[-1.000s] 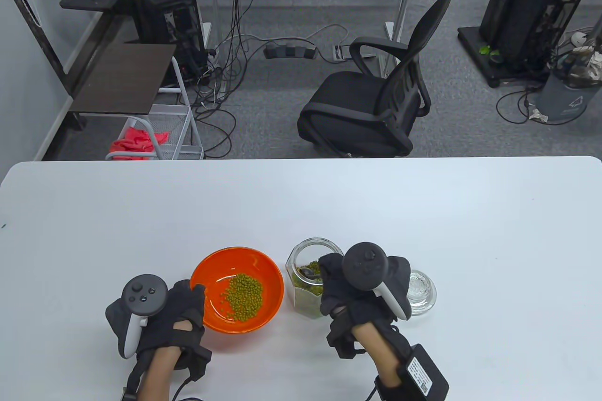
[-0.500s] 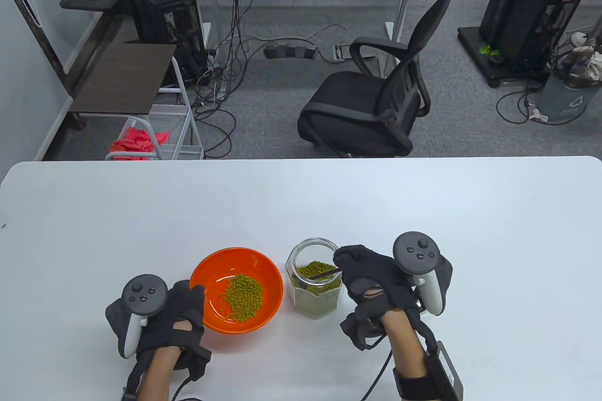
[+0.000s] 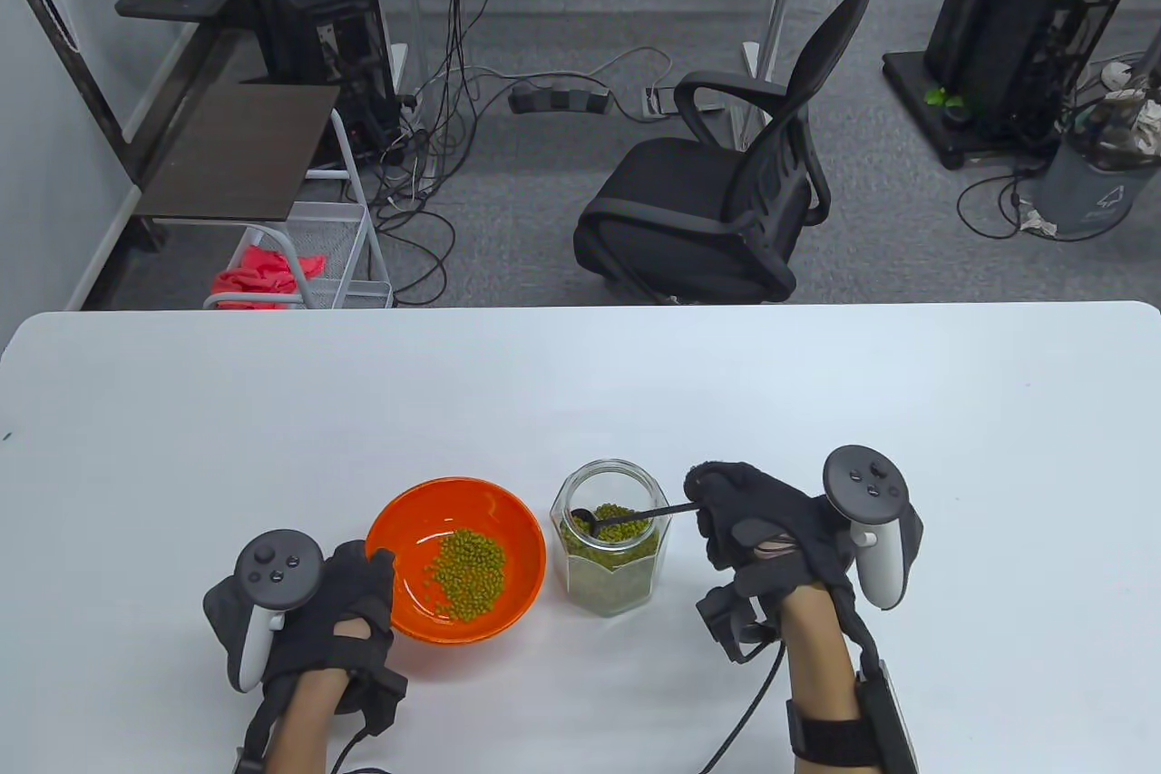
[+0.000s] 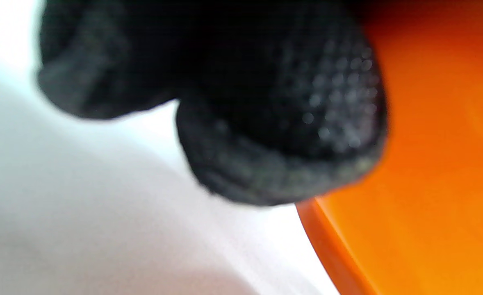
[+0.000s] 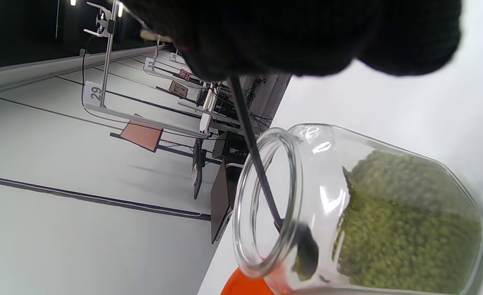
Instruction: Portion mung beans with measuring scoop (Bowl in hand)
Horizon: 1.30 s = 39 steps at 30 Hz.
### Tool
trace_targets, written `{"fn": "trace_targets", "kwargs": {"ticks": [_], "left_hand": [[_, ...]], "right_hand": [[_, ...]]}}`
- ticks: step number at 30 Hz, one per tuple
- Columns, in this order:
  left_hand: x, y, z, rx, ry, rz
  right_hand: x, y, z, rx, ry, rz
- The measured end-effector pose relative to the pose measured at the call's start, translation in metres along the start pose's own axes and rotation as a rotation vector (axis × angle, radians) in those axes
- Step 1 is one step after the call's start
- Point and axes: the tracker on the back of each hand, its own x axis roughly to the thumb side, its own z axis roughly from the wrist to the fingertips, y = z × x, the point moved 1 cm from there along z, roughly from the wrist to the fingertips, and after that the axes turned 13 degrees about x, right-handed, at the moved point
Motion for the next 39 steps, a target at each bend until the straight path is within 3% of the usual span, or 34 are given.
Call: {"fn": "trace_targets", "kwargs": {"ticks": [15, 21, 31, 39], "left_hand": [[0.0, -0.001, 0.0, 0.001, -0.002, -0.003], [0.0, -0.001, 0.0, 0.001, -0.002, -0.003], [0.0, 0.0, 0.0, -0.006, 0.002, -0.014], [0.0, 0.001, 0.0, -0.009, 0.002, -0.021]], "right_hand": [[0.0, 0.031, -0.019, -0.051, 0.038, 0.09], [0.009, 0.034, -0.031, -0.069, 0.095, 0.106], [0.026, 0.004, -0.027, 0.044, 0.17, 0.105], [0.034, -0.041, -0.014, 0.133, 0.174, 0.033]]}}
